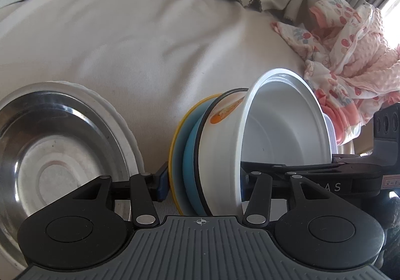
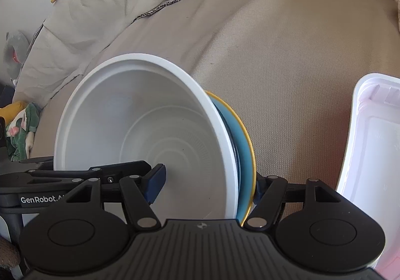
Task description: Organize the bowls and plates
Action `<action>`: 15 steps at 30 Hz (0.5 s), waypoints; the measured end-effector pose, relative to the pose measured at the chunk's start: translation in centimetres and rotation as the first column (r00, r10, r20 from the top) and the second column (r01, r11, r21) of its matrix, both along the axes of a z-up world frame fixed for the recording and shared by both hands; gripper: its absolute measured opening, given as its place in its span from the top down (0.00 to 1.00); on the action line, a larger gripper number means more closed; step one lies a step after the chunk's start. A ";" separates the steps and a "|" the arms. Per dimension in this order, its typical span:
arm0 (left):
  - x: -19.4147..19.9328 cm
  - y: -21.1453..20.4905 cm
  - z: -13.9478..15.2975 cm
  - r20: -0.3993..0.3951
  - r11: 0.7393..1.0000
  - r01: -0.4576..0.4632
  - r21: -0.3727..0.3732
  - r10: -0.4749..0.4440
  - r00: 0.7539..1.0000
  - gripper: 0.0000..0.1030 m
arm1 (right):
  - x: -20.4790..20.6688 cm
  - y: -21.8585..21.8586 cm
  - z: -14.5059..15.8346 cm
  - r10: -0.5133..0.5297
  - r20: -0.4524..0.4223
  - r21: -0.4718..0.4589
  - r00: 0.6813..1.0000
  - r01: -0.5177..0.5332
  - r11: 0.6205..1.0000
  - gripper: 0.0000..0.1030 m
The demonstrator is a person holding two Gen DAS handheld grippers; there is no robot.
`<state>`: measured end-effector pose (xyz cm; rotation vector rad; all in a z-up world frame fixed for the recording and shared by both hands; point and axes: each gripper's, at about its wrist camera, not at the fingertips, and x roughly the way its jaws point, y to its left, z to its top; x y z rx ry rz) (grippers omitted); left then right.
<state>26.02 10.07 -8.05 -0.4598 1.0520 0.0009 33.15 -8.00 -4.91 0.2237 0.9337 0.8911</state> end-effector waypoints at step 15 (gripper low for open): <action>-0.3 1.4 -0.3 -0.061 0.998 0.013 -0.065 -0.017 0.998 0.50 | -0.6 0.2 0.4 -0.014 -0.048 -0.008 0.999 0.013 1.000 0.33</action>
